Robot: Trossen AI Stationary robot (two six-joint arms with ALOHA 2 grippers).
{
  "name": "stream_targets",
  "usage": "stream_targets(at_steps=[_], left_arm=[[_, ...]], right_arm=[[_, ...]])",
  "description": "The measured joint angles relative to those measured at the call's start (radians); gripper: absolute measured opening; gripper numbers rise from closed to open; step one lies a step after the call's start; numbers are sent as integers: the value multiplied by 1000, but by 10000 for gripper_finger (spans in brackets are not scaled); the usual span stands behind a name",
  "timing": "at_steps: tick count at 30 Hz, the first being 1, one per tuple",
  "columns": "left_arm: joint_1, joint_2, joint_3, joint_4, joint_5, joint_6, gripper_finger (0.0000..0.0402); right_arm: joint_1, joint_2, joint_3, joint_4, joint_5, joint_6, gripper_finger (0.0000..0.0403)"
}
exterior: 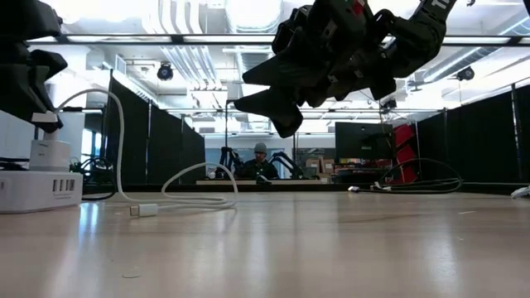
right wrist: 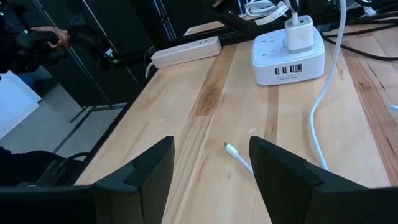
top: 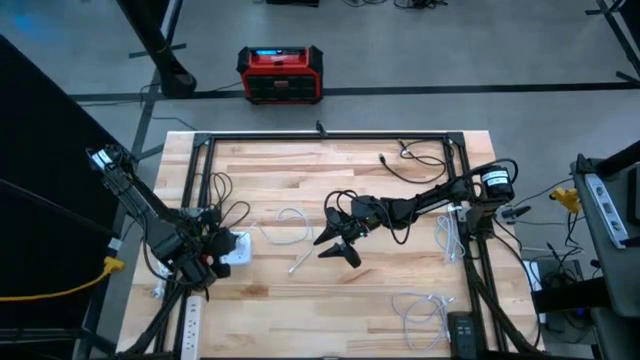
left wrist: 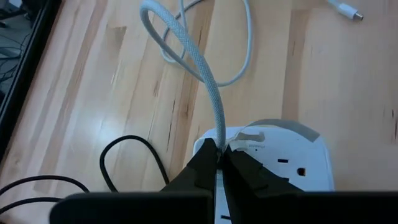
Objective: Insert USB
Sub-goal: Insert the white charger cable into the top white outlet extension, then insert the purple charger cable into the black outlet extension
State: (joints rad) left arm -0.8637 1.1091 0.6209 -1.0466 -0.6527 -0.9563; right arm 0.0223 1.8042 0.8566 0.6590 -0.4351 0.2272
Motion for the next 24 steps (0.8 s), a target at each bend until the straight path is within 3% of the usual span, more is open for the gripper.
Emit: stream_targets(at_steps=[17, 24], left_arm=[[-18, 6, 12, -11, 2, -109, 14], [-19, 7, 112, -134, 164, -78, 71]], right_arm=[[0, 0, 0, 0, 0, -21, 195], [0, -1, 0, 1, -1, -45, 195]])
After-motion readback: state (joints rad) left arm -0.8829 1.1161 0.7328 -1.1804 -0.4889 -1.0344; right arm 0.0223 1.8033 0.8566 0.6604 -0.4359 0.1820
